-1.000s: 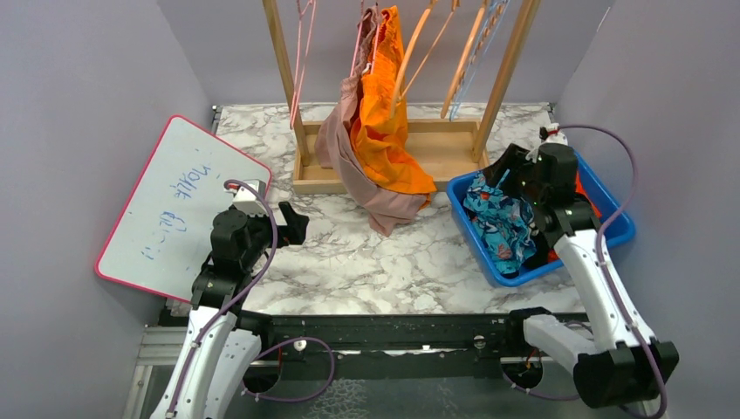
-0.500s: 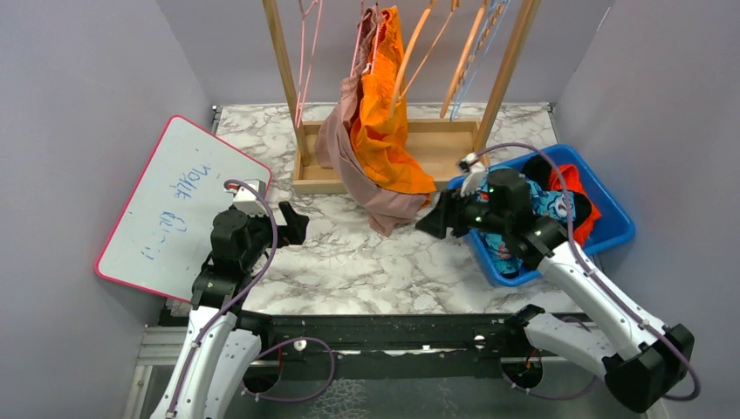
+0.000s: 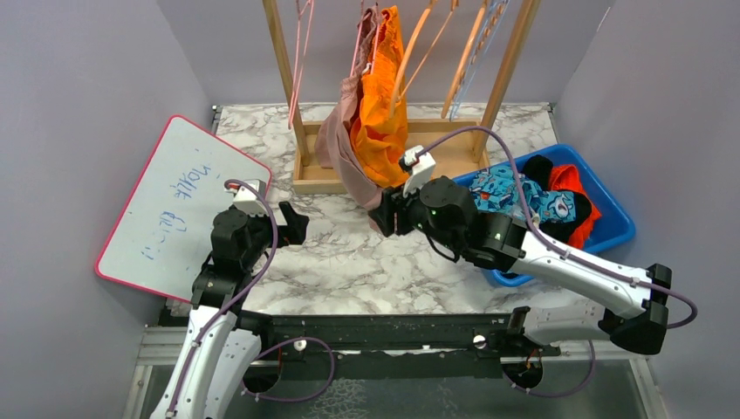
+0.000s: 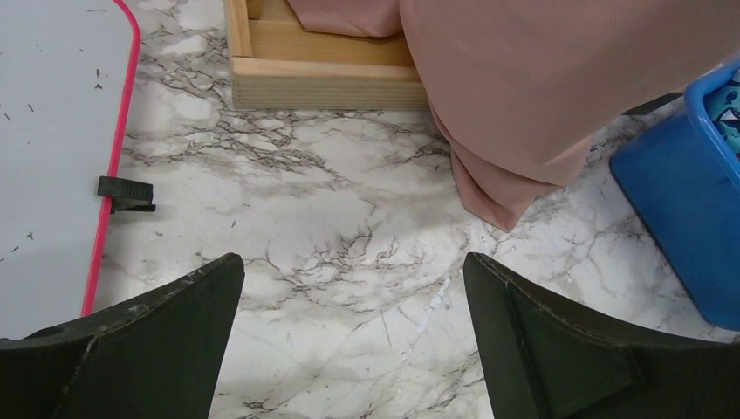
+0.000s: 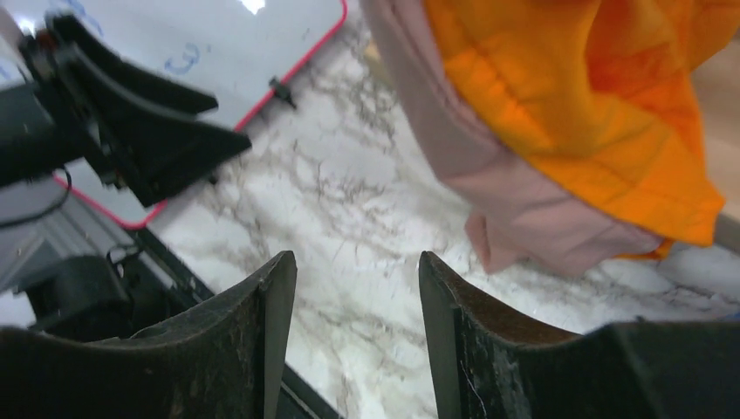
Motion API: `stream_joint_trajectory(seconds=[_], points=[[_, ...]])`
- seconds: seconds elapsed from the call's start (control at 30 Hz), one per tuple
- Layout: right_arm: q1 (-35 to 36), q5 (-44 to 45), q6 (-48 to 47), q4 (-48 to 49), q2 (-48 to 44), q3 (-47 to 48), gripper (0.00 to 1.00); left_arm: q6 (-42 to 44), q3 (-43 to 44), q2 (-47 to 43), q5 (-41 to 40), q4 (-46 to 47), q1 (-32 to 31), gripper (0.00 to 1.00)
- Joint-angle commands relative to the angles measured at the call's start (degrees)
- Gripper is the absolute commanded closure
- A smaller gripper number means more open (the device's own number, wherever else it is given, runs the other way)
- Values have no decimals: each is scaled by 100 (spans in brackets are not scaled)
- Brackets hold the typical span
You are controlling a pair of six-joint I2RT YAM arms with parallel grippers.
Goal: Remove the shorts from the hanger
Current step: Pick up the hanger from the clothes rod.
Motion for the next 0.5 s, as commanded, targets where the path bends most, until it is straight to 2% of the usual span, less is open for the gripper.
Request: stream_joint_trajectory(seconds=[0.0,0.17,0.33,0.37,0.47], points=[[17,881,-296,542,395,751,45,29,-30,18,-34,144,16,1],[17,1151,-569,797,919,1536,45,30,-30,-21,-43,151,16,1],[17,1666,-1047,1147,1244,2185,50,38,-46,-54,-34,143,16,1],[13,1757,-1229,1205,1343,2316,49,33,-41,-55,-34,143,16,1],[13,2172,-1562,896,1843,3028,38,38,-39,-57,-26,144,16,1]])
